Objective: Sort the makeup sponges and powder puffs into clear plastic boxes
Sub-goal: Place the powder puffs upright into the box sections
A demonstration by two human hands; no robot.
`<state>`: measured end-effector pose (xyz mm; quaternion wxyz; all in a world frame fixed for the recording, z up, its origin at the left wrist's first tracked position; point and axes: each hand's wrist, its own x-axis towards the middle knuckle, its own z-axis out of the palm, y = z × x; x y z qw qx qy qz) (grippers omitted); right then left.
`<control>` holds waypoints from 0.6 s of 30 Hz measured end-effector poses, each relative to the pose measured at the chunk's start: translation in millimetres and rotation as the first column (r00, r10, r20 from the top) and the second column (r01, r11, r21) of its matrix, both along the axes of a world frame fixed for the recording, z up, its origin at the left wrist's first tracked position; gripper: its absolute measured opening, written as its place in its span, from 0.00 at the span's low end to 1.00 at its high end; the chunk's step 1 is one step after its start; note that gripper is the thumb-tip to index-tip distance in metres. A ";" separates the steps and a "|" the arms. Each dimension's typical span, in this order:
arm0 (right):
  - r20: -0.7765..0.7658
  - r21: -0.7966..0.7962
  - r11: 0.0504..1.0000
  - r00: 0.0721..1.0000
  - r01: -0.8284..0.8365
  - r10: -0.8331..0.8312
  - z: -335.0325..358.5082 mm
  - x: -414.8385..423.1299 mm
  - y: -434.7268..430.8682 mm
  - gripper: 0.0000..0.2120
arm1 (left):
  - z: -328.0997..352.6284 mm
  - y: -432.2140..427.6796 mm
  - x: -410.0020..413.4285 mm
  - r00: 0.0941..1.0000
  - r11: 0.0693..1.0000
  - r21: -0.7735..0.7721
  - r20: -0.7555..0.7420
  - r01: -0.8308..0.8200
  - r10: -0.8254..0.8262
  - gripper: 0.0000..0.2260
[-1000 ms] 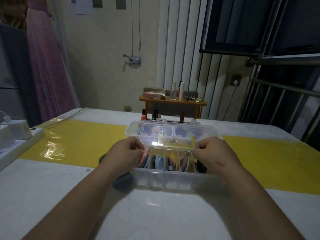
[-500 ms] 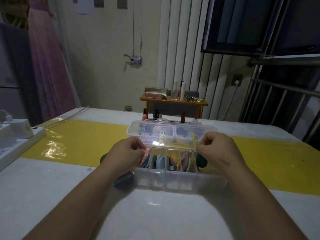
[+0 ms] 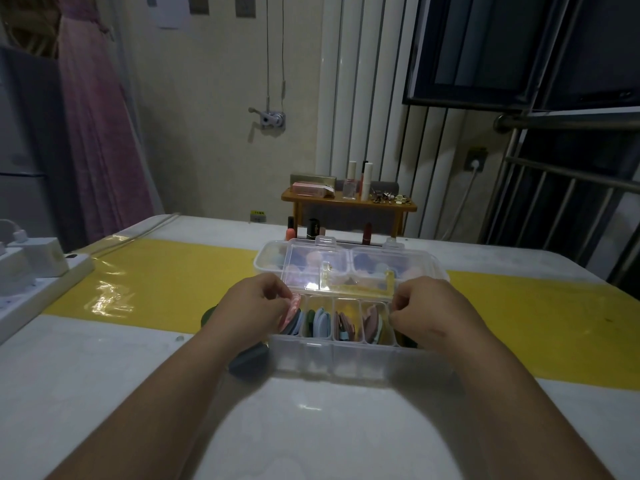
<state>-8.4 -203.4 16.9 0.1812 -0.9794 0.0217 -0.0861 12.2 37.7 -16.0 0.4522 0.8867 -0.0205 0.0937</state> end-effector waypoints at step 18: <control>-0.043 0.062 0.998 0.999 -0.009 0.011 -0.1 4.0 -4.0 0.07 | 0.9 -0.4 -0.7 1.000 1.000 0.011 0.004 -0.003 0.003 0.06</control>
